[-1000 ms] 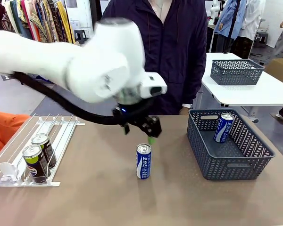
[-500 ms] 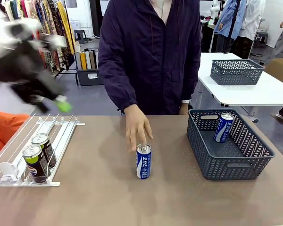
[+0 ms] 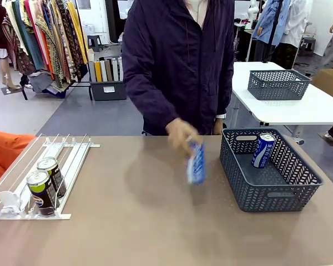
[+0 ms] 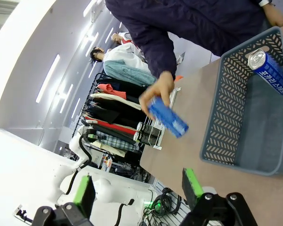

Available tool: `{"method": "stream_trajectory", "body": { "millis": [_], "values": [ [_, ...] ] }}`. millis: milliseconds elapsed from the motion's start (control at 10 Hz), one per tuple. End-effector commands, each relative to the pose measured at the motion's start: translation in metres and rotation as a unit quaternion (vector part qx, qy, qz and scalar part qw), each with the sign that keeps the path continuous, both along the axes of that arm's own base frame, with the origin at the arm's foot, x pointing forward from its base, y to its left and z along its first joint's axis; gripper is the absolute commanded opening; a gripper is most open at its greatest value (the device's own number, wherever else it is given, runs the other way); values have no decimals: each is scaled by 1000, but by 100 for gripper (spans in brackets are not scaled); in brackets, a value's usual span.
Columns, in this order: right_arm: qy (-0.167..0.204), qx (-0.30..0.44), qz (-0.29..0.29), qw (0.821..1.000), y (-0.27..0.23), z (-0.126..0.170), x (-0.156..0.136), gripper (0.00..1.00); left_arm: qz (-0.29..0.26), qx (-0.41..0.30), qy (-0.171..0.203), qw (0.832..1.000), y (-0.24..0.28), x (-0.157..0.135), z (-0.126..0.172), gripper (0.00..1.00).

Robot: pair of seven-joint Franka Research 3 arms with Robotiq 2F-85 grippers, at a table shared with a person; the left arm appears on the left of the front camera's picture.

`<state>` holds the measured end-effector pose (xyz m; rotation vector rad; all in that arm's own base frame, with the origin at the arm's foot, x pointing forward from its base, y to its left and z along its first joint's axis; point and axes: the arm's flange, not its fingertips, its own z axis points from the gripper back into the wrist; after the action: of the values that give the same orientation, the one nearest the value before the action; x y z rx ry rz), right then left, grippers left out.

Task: Retrieve and store the cans from the dispenser.
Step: Pick up the last remaining can from one row of the Automatic Can Dispenser and place it in the middle of the table, then pick up one can from the Automatic Can Dispenser and place it in the middle of the table.

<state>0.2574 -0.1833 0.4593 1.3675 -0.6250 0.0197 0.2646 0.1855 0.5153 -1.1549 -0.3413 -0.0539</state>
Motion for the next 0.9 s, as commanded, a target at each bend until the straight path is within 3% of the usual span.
{"method": "stream_trajectory", "body": {
  "millis": [0,100,200,800],
  "values": [
    [-10,12,-4,1000,2,5,3,100,37,-107,-14,993,11,0,-43,100],
    [-10,12,-4,1000,2,5,3,100,82,-85,24,993,11,-7,-52,100],
    [-10,12,-4,1000,2,5,3,100,33,-61,2,998,20,-9,-30,100],
    [-10,12,-4,1000,2,5,3,100,33,-61,2,998,20,-9,-30,100]
  ]
}}
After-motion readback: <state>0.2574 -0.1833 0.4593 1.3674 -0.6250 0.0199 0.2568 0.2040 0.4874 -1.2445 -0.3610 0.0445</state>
